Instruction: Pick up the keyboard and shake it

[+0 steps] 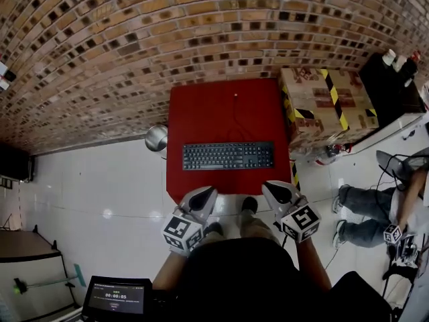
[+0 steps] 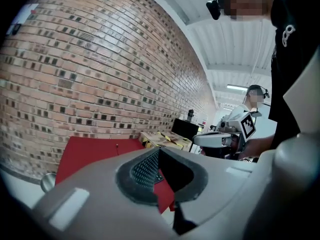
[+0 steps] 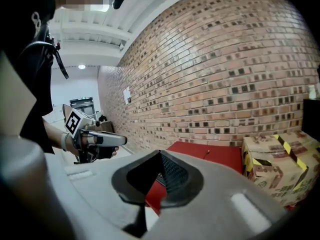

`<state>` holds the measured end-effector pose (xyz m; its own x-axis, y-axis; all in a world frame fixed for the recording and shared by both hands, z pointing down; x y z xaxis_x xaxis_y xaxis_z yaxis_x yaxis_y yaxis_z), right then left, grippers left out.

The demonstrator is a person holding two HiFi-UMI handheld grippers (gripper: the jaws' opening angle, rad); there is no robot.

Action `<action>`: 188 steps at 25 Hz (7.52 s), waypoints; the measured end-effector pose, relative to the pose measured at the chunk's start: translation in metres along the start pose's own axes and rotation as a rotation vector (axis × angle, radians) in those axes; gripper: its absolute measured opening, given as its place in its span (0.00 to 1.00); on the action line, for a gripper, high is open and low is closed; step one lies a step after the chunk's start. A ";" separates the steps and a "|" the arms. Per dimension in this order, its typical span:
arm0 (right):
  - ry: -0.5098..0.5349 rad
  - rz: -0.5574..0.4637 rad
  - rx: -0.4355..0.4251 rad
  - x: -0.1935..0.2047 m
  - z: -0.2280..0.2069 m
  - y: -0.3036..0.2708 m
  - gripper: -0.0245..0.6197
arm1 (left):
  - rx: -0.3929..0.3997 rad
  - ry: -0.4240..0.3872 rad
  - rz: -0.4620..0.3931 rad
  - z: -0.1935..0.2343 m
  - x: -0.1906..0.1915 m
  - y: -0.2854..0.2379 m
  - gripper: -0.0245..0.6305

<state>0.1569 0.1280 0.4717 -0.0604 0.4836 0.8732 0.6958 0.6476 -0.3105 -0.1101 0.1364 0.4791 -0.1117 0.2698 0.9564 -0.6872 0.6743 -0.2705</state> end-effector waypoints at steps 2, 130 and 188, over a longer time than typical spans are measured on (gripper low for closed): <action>-0.010 0.016 -0.006 -0.001 -0.019 0.000 0.03 | -0.022 0.009 0.014 -0.001 0.000 -0.011 0.06; -0.531 0.640 0.138 0.131 -0.267 -0.148 0.28 | -0.063 0.296 0.690 0.262 0.199 -0.102 0.36; 0.183 -0.212 0.096 -0.221 -0.150 -0.046 0.28 | -0.220 -0.215 -0.195 0.247 -0.158 -0.023 0.31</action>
<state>0.2460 -0.0970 0.3492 -0.0608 0.2232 0.9729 0.6101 0.7797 -0.1408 -0.2540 -0.0912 0.3618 -0.1582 -0.0129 0.9873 -0.5424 0.8367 -0.0760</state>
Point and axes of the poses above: the fingertips, and each gripper's own axes: y backward along the fingers, z to its left, x out of its underside, the point moved 10 cm from there along y, backward along the fingers, and after that the axes turned 12 degrees about -y, right-handed, at the moved point
